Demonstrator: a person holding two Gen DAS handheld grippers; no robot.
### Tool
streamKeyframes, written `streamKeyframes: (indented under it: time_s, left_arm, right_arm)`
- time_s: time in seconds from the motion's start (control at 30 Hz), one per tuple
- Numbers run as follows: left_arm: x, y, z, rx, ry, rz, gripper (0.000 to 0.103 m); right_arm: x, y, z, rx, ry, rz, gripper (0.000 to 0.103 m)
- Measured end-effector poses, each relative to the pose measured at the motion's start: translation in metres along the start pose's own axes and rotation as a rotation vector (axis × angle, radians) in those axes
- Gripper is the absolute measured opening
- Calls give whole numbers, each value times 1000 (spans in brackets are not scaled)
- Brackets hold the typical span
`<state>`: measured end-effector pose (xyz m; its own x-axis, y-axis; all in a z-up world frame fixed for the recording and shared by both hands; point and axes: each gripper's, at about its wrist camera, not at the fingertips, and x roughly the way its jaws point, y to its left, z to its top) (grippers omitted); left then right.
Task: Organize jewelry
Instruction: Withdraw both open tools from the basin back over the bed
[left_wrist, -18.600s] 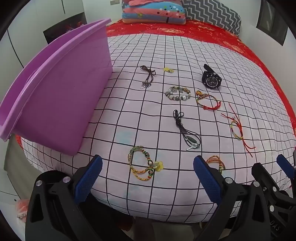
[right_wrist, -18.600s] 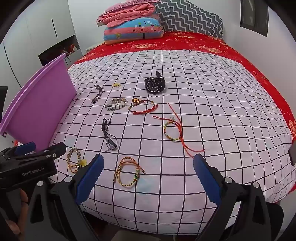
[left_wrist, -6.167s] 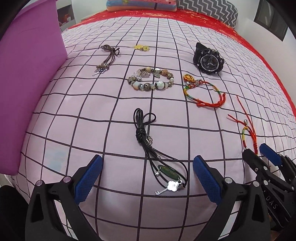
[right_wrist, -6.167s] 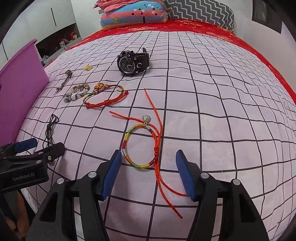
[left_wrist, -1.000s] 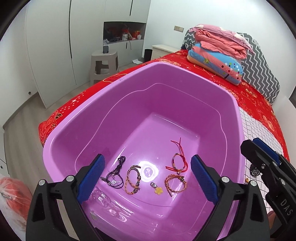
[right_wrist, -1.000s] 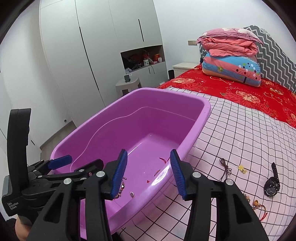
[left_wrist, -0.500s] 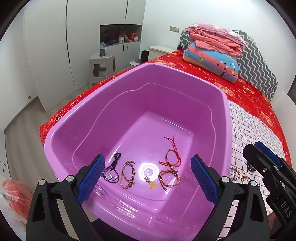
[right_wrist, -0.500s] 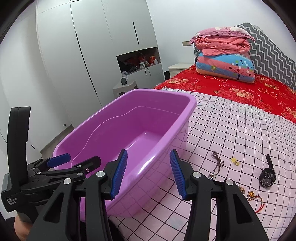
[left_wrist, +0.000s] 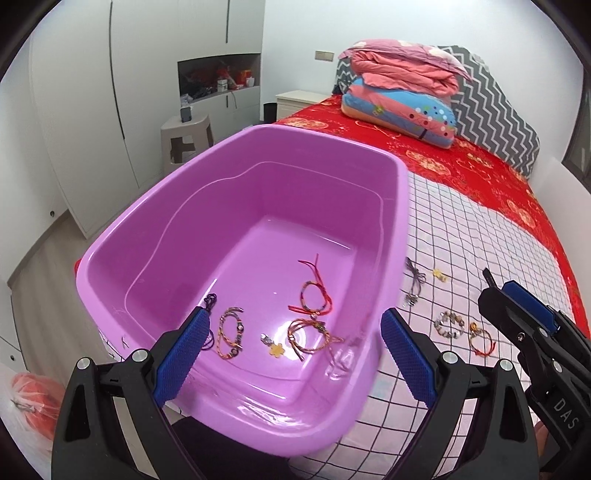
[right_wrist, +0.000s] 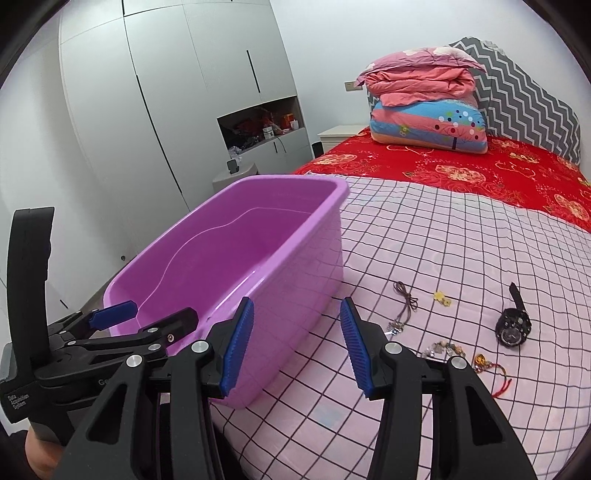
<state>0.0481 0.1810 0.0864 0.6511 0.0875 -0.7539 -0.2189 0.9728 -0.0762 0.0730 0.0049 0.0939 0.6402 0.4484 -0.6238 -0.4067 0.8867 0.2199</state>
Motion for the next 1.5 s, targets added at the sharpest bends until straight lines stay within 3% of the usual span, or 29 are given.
streamKeyframes:
  time_s: [0.53,0.8,1.07,1.5]
  left_arm:
    - [-7,-62,-29,116,26,-51,94]
    - [-8,-74,-34,128,14,-13,94]
    - [-24,-94,-34,179,-58,1,94]
    - [-7,-161,-52,284,5,-106,94]
  right_arm:
    - [-45,-62,-50,93,20,-101,49]
    - [-58,-101,-86,150,68,-159,50]
    - [-58,-129,-107,201,103,-191,50]
    - [-66,-163,-114,259,76,-214,50]
